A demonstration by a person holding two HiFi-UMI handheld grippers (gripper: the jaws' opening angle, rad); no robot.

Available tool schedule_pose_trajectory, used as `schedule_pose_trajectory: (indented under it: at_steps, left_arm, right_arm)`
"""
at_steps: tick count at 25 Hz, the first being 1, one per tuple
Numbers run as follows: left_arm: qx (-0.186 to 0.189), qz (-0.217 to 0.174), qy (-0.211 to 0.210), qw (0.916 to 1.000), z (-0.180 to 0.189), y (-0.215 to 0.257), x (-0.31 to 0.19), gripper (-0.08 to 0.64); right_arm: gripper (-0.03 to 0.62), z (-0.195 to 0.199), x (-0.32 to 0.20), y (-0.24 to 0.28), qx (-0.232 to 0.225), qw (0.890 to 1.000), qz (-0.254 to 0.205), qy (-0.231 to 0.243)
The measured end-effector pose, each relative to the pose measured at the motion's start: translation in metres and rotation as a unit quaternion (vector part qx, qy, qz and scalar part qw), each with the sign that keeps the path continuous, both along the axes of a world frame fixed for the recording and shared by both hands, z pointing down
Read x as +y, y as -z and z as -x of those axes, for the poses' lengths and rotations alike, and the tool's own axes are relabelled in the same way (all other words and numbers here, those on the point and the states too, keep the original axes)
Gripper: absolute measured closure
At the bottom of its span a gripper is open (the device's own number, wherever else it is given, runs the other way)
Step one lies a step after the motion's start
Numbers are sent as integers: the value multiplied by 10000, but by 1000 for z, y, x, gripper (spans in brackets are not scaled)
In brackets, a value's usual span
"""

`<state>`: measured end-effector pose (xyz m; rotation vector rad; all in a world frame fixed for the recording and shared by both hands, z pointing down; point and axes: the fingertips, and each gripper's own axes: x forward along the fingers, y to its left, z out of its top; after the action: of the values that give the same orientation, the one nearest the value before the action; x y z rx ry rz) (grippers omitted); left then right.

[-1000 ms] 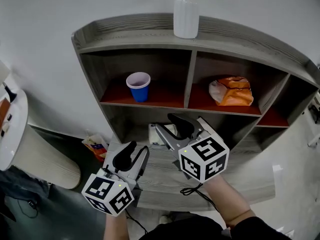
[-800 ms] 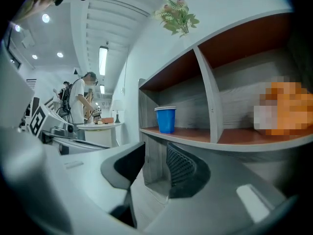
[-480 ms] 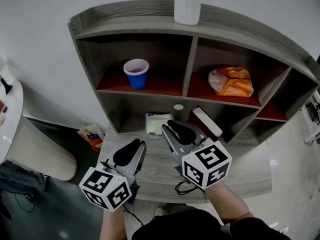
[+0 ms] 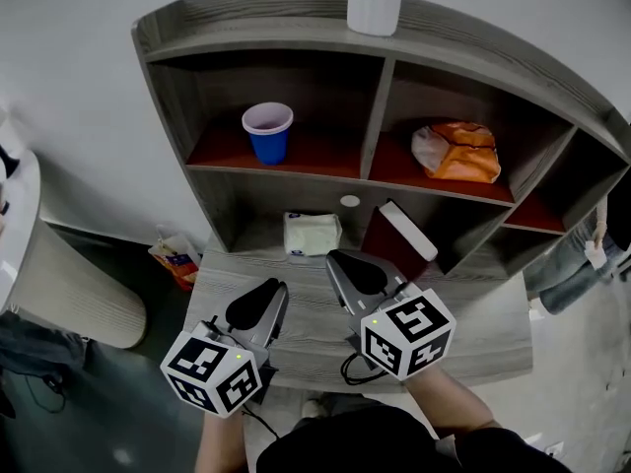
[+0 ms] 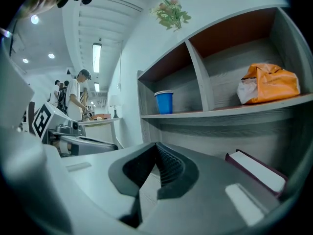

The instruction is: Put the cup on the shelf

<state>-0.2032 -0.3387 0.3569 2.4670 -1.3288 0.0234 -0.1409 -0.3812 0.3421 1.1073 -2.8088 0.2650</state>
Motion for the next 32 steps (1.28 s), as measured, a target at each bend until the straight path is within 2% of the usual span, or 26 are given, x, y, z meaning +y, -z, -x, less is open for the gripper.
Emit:
schedule_pose_trajectory:
  at_steps: [15,25,32]
  left_arm:
    - [-35,259,-57,9996,-16,-27,10,523]
    - [-82,252,-109,9996,-20,-28,7,523]
    - [-77,277,-121,9995,-17,-28,8,523]
  right_arm:
    - [595,-19,16,-33,132,9992,383,22]
    - [595,-18,15,-29,143,9994,308,24]
    - [595,-17,15,-33,164,9989,432,39]
